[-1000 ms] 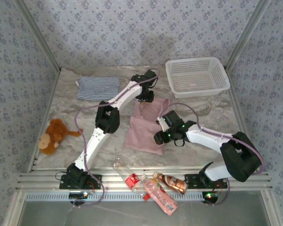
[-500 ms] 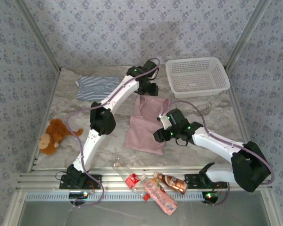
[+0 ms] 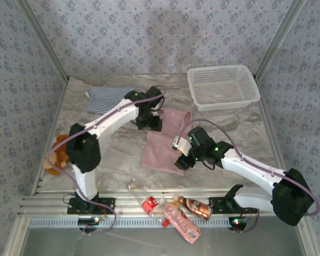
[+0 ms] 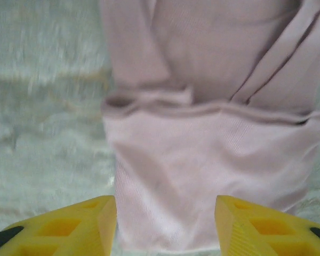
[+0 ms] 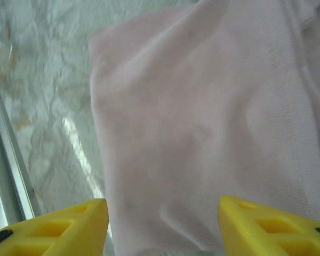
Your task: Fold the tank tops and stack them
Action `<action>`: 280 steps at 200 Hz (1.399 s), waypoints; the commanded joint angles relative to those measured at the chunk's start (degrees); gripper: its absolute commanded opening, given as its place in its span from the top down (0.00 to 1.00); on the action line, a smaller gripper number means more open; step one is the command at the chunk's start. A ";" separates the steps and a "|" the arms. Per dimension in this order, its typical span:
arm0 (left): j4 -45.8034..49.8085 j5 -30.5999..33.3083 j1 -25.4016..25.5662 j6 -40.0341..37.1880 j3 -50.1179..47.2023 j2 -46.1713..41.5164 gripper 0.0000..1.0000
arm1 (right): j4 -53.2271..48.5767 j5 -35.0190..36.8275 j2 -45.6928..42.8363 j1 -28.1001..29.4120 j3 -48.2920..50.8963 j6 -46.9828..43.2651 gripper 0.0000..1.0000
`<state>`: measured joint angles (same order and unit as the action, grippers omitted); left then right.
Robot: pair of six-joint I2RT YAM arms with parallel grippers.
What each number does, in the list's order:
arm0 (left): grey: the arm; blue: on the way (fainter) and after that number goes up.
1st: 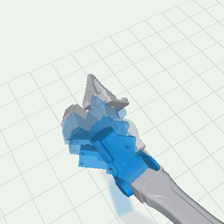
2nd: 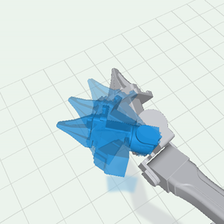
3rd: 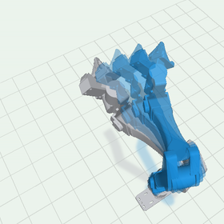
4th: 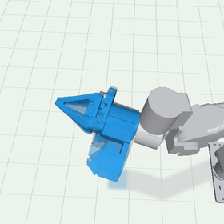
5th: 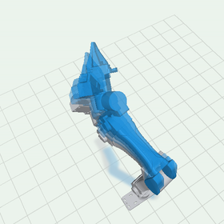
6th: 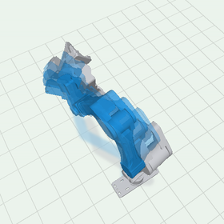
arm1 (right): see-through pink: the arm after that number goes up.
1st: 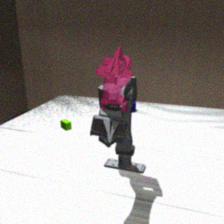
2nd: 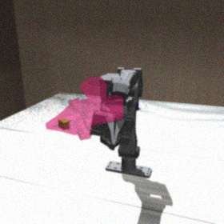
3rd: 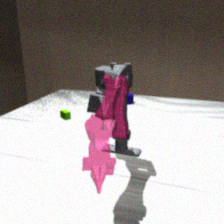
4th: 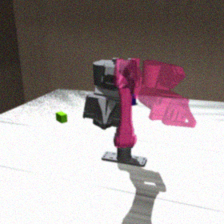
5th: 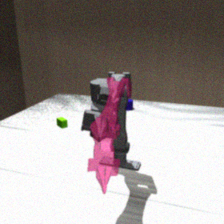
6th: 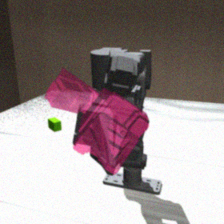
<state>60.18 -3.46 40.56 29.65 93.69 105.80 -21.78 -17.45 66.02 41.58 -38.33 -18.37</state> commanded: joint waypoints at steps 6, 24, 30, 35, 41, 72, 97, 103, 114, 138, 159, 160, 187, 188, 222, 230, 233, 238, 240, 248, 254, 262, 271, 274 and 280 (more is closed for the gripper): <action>-6.19 -4.70 0.22 7.21 -14.54 -7.47 0.48 | -6.09 -0.36 -0.24 3.19 0.25 -11.33 0.41; -9.83 -6.92 0.81 10.58 -22.17 -11.12 0.48 | -4.42 2.47 0.88 6.24 1.64 -13.05 0.39; -10.41 -7.28 0.99 11.37 -23.82 -11.69 0.48 | -3.89 2.60 1.35 6.61 1.76 -13.26 0.38; -10.75 -7.67 1.36 11.71 -24.91 -11.87 0.48 | -3.40 2.57 1.83 6.96 1.89 -13.23 0.38; -11.09 -7.92 1.65 12.11 -26.08 -12.00 0.48 | -2.80 2.53 2.38 7.39 2.02 -13.22 0.38; -13.40 -9.42 3.45 13.96 -31.20 -11.71 0.48 | -2.37 5.84 6.75 10.14 1.46 -15.63 0.38; -14.29 -9.89 4.28 14.84 -33.57 -10.95 0.48 | -0.90 8.49 9.42 10.33 1.40 -17.01 0.39; -14.30 -9.78 4.42 14.94 -33.73 -10.65 0.48 | -0.82 8.93 10.02 10.36 1.27 -17.23 0.39; -14.54 -9.87 4.61 15.04 -34.12 -10.27 0.48 | -0.83 9.42 11.31 10.36 0.89 -17.81 0.39; -14.92 -9.52 5.38 15.75 -34.92 -9.40 0.48 | -1.30 10.09 13.86 10.51 0.03 -18.15 0.41; -16.62 -9.85 6.17 16.31 -35.36 -7.70 0.49 | -1.43 11.13 16.02 11.37 -0.08 -18.18 0.42; -16.74 -9.92 6.14 16.36 -35.39 -7.66 0.49 | -1.38 11.17 16.13 11.39 -0.13 -18.14 0.42; -18.09 -9.12 6.41 16.50 -34.99 -6.08 0.56 | -1.56 12.56 19.22 11.68 -1.11 -17.32 0.47; -18.09 -9.11 6.39 16.45 -34.85 -5.98 0.57 | -1.58 12.63 19.27 11.68 -1.17 -17.27 0.47; -16.20 -8.36 6.43 15.47 -33.25 -5.06 0.84 | -2.04 13.71 18.41 12.50 -1.87 -16.97 0.70; -14.92 -7.69 6.38 15.28 -32.81 -5.69 0.89 | -2.23 13.48 17.55 12.81 -2.07 -16.64 0.75; -14.44 -7.30 6.39 15.07 -32.52 -5.93 0.91 | -2.28 13.31 17.18 12.87 -2.02 -16.50 0.77; -13.23 -6.80 6.30 14.79 -32.11 -6.39 0.93 | -2.39 12.86 16.45 12.99 -2.19 -16.13 0.79; -12.72 -6.64 6.36 14.68 -31.89 -6.57 0.94 | -2.52 12.61 16.36 13.08 -2.28 -15.98 0.81; -10.69 -5.82 6.33 14.10 -31.04 -7.33 0.98 | -3.02 11.75 15.49 13.41 -2.58 -15.29 0.86; -9.32 -5.43 6.29 13.88 -30.59 -8.07 1.00 | -3.73 11.12 15.20 13.78 -2.88 -14.83 0.89; -7.81 -5.34 6.29 13.64 -30.21 -9.08 1.00 | -4.95 10.06 14.98 14.31 -3.55 -14.67 0.92; -6.14 -5.34 6.37 13.59 -30.15 -10.34 1.00 | -6.47 8.98 14.78 14.92 -3.98 -14.59 0.93; -5.63 -5.34 6.31 13.64 -30.16 -10.80 1.00 | -6.85 8.75 14.61 15.13 -4.05 -14.59 0.94; -4.72 -5.18 6.30 13.72 -30.23 -11.70 1.00 | -7.32 8.14 13.96 15.51 -4.24 -14.35 0.96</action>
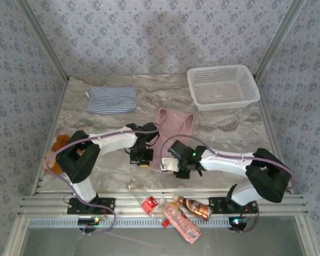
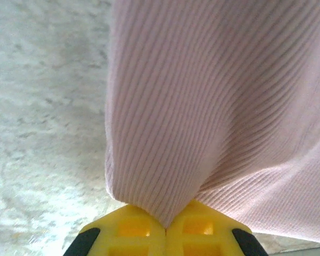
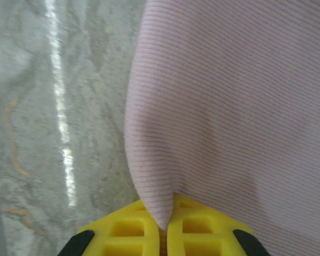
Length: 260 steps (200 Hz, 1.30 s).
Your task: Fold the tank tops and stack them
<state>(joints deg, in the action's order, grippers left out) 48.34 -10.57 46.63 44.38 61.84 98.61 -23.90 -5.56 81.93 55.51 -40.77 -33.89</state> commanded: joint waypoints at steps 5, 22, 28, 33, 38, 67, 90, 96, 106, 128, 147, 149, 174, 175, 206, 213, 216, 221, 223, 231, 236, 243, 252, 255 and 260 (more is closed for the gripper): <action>7.85 1.82 0.27 -0.84 1.44 -5.39 1.00 | -5.36 -4.29 -2.56 1.83 -1.86 1.35 0.96; 10.62 1.95 0.22 -0.42 1.94 -8.44 1.00 | -6.26 -8.28 -5.39 1.88 -2.54 3.04 0.97; 11.76 2.27 0.20 -0.39 2.53 -9.46 1.00 | -6.70 -10.32 -6.51 1.69 -2.88 4.51 0.97; 12.74 2.53 0.06 -0.38 3.23 -10.22 1.00 | -6.74 -11.46 -7.50 1.25 -3.19 5.33 0.97; 13.62 2.73 -0.08 -0.55 4.06 -10.92 1.00 | -6.88 -12.44 -8.44 0.79 -3.55 5.98 0.97; 17.11 3.53 -2.06 -2.49 10.99 -12.04 1.00 | -8.75 -18.63 -12.88 -3.72 -6.54 8.35 0.97; 17.98 2.93 -4.55 -5.73 17.70 -9.55 1.00 | -10.27 -23.03 -14.25 -9.78 -9.17 8.75 0.96; 17.78 2.58 -5.31 -6.81 19.55 -8.31 1.00 | -10.26 -23.80 -14.23 -11.71 -9.51 8.93 0.96; 17.71 2.23 -6.66 -8.35 22.99 -6.06 1.00 | -10.04 -24.88 -13.63 -14.73 -10.38 8.64 0.96; 17.92 1.95 -8.38 -11.58 32.38 0.00 0.99 | -9.45 -26.29 -11.42 -21.51 -12.96 7.22 0.96; 16.68 -0.60 -9.70 -13.37 38.27 6.34 0.98 | -8.29 -27.57 -7.59 -26.01 -14.90 5.67 0.96; 16.70 -0.62 -9.85 -13.53 38.93 7.11 0.98 | -8.35 -27.64 -7.12 -26.40 -15.11 5.37 0.96; 15.51 -2.52 -11.03 -15.23 46.05 15.18 0.96 | -7.72 -28.05 -0.87 -31.67 -16.69 1.86 0.96; 15.49 -2.53 -11.12 -15.31 46.20 15.50 0.96 | -7.69 -28.03 -0.62 -31.86 -16.74 1.79 0.96; 15.20 -2.28 -13.03 -16.33 56.72 24.64 0.93 | -8.69 -26.89 6.31 -36.43 -20.51 -1.54 0.96; 14.86 -2.52 -13.33 -16.43 58.46 26.41 0.93 | -8.51 -26.46 7.46 -37.17 -21.12 -1.85 0.96; 14.78 -2.63 -13.49 -16.45 59.34 27.17 0.93 | -8.17 -26.05 7.76 -37.49 -21.23 -1.85 0.96; 14.84 -2.66 -13.62 -16.52 60.68 28.44 0.93 | -7.32 -25.23 8.48 -38.05 -21.36 -1.68 0.96; 14.74 -2.63 -13.66 -16.52 61.14 28.89 0.93 | -6.98 -24.94 8.72 -38.22 -21.41 -1.66 0.96; 14.36 -2.65 -13.87 -16.61 62.74 30.78 0.92 | -5.83 -24.53 9.80 -39.36 -21.68 -1.30 0.96; 14.68 -3.02 -14.00 -16.67 63.96 32.08 0.92 | -5.64 -24.38 10.66 -39.93 -22.15 -1.26 0.96; 15.33 -3.71 -14.16 -16.85 65.95 33.92 0.92 | -5.87 -24.00 12.06 -40.38 -22.97 -1.35 0.95; 16.39 -3.85 -14.22 -17.19 68.32 36.22 0.91 | -6.76 -23.80 13.81 -40.78 -24.12 -1.77 0.95; 16.64 -3.89 -14.30 -17.34 69.02 36.82 0.91 | -6.91 -23.71 14.44 -40.88 -24.43 -1.89 0.94; 16.95 -3.99 -14.41 -17.54 70.07 37.94 0.90 | -7.07 -23.34 15.23 -41.06 -24.74 -2.17 0.94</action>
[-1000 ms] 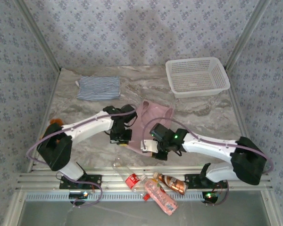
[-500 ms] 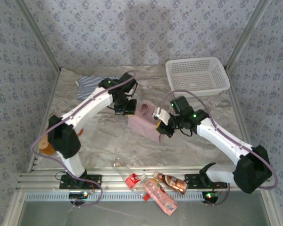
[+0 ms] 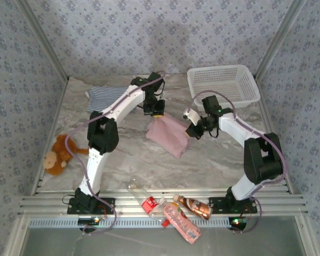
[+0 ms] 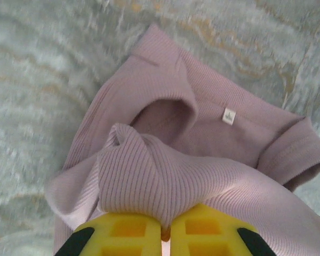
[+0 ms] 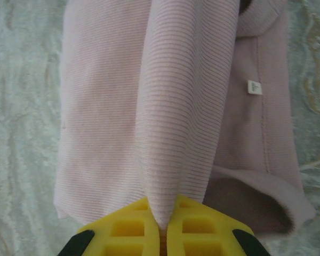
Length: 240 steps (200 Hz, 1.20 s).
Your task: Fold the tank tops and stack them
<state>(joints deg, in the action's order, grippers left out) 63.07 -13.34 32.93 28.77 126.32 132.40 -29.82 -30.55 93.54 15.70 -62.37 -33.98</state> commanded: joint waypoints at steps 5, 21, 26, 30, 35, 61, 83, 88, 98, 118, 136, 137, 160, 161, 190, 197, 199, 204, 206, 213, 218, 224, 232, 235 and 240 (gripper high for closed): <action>2.27 -1.46 -0.78 -2.04 6.50 5.06 0.89 | -1.08 2.13 4.37 -1.31 -3.34 -2.06 0.93; 2.00 -1.38 -1.14 -1.98 8.58 7.20 0.82 | 1.21 4.80 5.71 -1.91 -3.08 -0.67 0.90; 1.61 -1.17 -1.30 -2.05 8.86 7.68 0.80 | 2.30 5.50 6.05 -2.11 -3.02 -0.14 0.88; 1.27 -0.88 -1.37 -1.90 9.02 7.92 0.78 | 3.13 6.22 6.42 -2.31 -3.04 0.00 0.86; 0.62 -0.25 -1.50 -1.80 9.11 8.16 0.74 | 4.29 7.42 6.99 -2.49 -3.10 0.20 0.84; -2.53 3.11 -2.06 -0.83 9.03 8.43 0.59 | 11.42 16.86 8.59 -1.41 -3.01 3.76 0.73; -4.10 5.48 -2.05 -1.94 8.07 6.68 0.50 | 18.45 24.43 7.02 -1.15 -1.27 10.19 0.65; -4.62 5.82 -2.14 -2.48 7.08 5.82 0.49 | 18.98 25.06 6.51 -1.23 -1.26 11.51 0.63; -6.53 6.62 -2.19 -3.82 3.62 3.41 0.46 | 19.40 25.24 5.31 -1.05 -0.80 13.66 0.60; -9.75 7.10 -3.05 -6.53 -4.92 -2.15 0.39 | 17.49 27.75 3.08 -0.27 0.04 17.96 0.57; -13.09 5.93 -4.73 -7.73 -13.44 -6.92 0.37 | 14.47 28.16 0.67 0.33 1.82 21.54 0.56; -13.38 5.81 -4.85 -7.79 -13.85 -7.21 0.37 | 14.24 28.17 0.55 0.31 1.90 21.70 0.56; -20.96 1.88 -6.63 -8.50 -25.82 -13.17 0.31 | 12.27 26.89 -4.31 0.98 5.83 26.69 0.54; -21.27 1.68 -6.68 -8.57 -26.19 -13.33 0.31 | 12.26 26.74 -4.54 0.99 5.93 26.95 0.54; -28.71 -3.76 -7.32 -10.06 -35.13 -15.66 0.30 | 11.88 21.64 -9.24 1.32 10.62 33.96 0.48; -30.89 -5.48 -7.33 -10.13 -36.75 -15.65 0.30 | 12.29 20.49 -9.66 1.58 11.74 35.00 0.47; -31.36 -6.00 -7.28 -10.21 -37.02 -15.56 0.30 | 12.39 20.21 -9.81 1.67 12.03 35.26 0.46; -32.30 -7.13 -7.18 -10.34 -37.67 -15.31 0.30 | 12.81 19.92 -10.17 1.85 12.89 36.10 0.45; -32.61 -7.66 -7.20 -10.43 -37.78 -15.15 0.30 | 13.02 19.85 -10.29 1.87 13.02 36.44 0.45; -33.99 -9.31 -7.22 -11.00 -38.24 -14.62 0.28 | 14.30 19.24 -10.78 1.87 14.54 37.65 0.44; -35.12 -10.30 -7.09 -11.49 -38.54 -14.34 0.27 | 15.20 18.72 -11.12 1.85 15.37 38.22 0.43; -36.51 -11.06 -6.94 -12.32 -38.85 -14.07 0.27 | 15.89 18.08 -11.31 1.87 16.12 38.93 0.41; -37.81 -11.82 -6.75 -13.42 -38.89 -13.48 0.27 | 16.43 17.22 -11.51 1.83 16.73 39.71 0.40; -38.00 -12.06 -6.74 -13.79 -38.75 -13.17 0.27 | 16.61 16.99 -11.53 1.87 16.92 39.89 0.39; -38.02 -12.33 -6.66 -14.28 -38.22 -12.63 0.27 | 16.75 16.59 -11.57 1.85 17.11 40.16 0.39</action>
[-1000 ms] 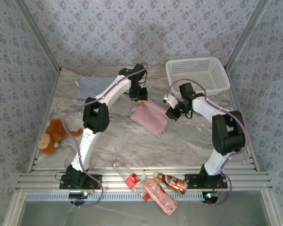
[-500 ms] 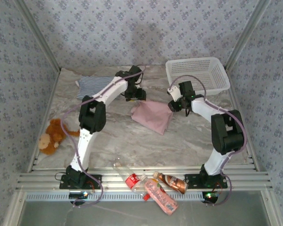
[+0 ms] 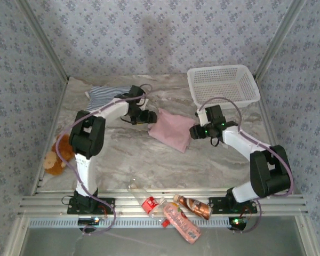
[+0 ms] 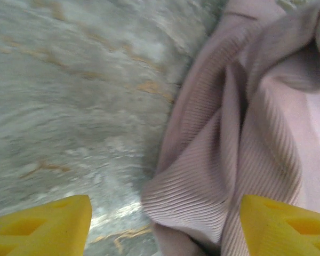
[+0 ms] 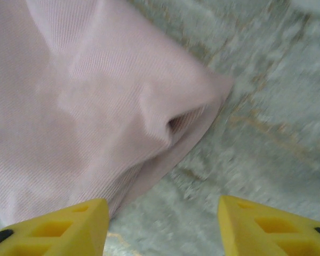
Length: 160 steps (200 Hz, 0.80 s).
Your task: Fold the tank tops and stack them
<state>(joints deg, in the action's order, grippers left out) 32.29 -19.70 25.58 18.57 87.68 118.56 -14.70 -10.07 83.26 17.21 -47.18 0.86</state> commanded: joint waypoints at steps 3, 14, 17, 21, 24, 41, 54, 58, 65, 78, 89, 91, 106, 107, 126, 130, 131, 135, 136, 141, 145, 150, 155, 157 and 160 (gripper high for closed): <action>-7.15 -6.15 0.68 -4.33 0.80 1.61 0.27 | 1.63 -4.10 -1.32 0.35 2.13 5.51 0.39; -6.62 -6.44 0.78 -4.95 2.15 3.10 0.27 | 1.75 -4.50 -1.61 0.27 2.73 6.03 0.39; -6.35 -6.60 0.77 -5.09 2.43 3.54 0.27 | 1.89 -4.55 -1.63 0.23 2.90 6.22 0.39; -6.01 -6.95 0.78 -5.28 2.92 4.08 0.27 | 1.89 -4.61 -1.70 0.25 3.16 6.30 0.39; -5.94 -7.19 0.76 -5.29 3.20 4.46 0.27 | 1.92 -4.81 -1.73 0.23 3.27 6.34 0.39; -6.60 -8.87 0.85 -4.97 3.44 5.68 0.28 | 1.41 -4.95 -1.95 0.04 3.86 6.34 0.38; -7.15 -10.15 1.17 -4.59 3.27 6.06 0.29 | 1.39 -5.15 -2.05 -0.27 4.52 6.48 0.38; -7.60 -10.60 1.29 -4.39 3.14 6.07 0.29 | 1.34 -5.57 -2.10 -0.48 4.59 6.64 0.38; -8.21 -11.23 1.62 -4.12 2.71 6.00 0.30 | 1.67 -5.86 -2.05 -0.83 4.74 6.78 0.38; -9.33 -12.30 1.96 -3.62 1.70 5.72 0.32 | 1.79 -5.93 -2.01 -1.12 4.83 6.96 0.38; -10.67 -14.24 1.93 -2.53 0.76 5.63 0.38 | 1.90 -6.11 -2.06 -1.34 4.90 7.05 0.38; -10.83 -14.56 1.93 -2.38 0.59 5.69 0.39 | 1.93 -6.11 -2.06 -1.37 4.90 7.05 0.38; -11.57 -16.58 1.98 -1.25 0.21 5.95 0.50 | 2.03 -6.37 -2.04 -1.59 4.94 7.20 0.38; -11.60 -16.68 2.00 -1.21 0.21 5.96 0.51 | 2.04 -6.37 -2.05 -1.58 4.96 7.21 0.38; -12.43 -17.64 2.54 -0.23 -0.29 5.68 0.59 | 3.09 -6.97 -1.53 -1.79 5.18 7.70 0.38; -12.51 -17.80 2.73 -0.09 -0.30 5.63 0.62 | 3.27 -7.05 -1.38 -1.72 5.18 7.81 0.38; -12.52 -17.81 2.77 -0.06 -0.31 5.63 0.63 | 3.36 -7.06 -1.37 -1.73 5.18 7.83 0.38; -12.45 -17.91 2.98 0.02 -0.23 5.54 0.66 | 3.59 -7.15 -1.21 -1.74 5.24 7.94 0.38; -12.44 -17.91 3.07 0.04 -0.19 5.54 0.67 | 3.65 -7.20 -1.19 -1.74 5.20 7.98 0.38; -12.10 -17.79 3.22 0.06 0.02 5.54 0.72 | 3.91 -7.46 -0.98 -1.70 5.32 8.16 0.38; -11.77 -17.54 3.40 -0.02 0.14 5.48 0.76 | 4.09 -7.59 -0.92 -1.67 5.42 8.31 0.38; -11.42 -17.18 3.55 -0.06 0.29 5.46 0.82 | 4.22 -7.69 -0.83 -1.74 5.48 8.49 0.38; -11.38 -16.96 3.59 0.05 0.22 5.32 0.87 | 4.39 -7.78 -0.71 -1.68 5.60 8.54 0.38; -11.40 -16.95 3.53 0.17 0.15 5.29 0.88 | 4.41 -7.78 -0.69 -1.67 5.62 8.61 0.38; -11.38 -16.91 3.59 0.30 0.08 5.21 0.90 | 4.49 -7.78 -0.68 -1.69 5.62 8.63 0.38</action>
<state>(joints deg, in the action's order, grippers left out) 21.23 -34.65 28.25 18.39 87.92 123.90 -11.60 -16.29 82.48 15.88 -42.44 8.03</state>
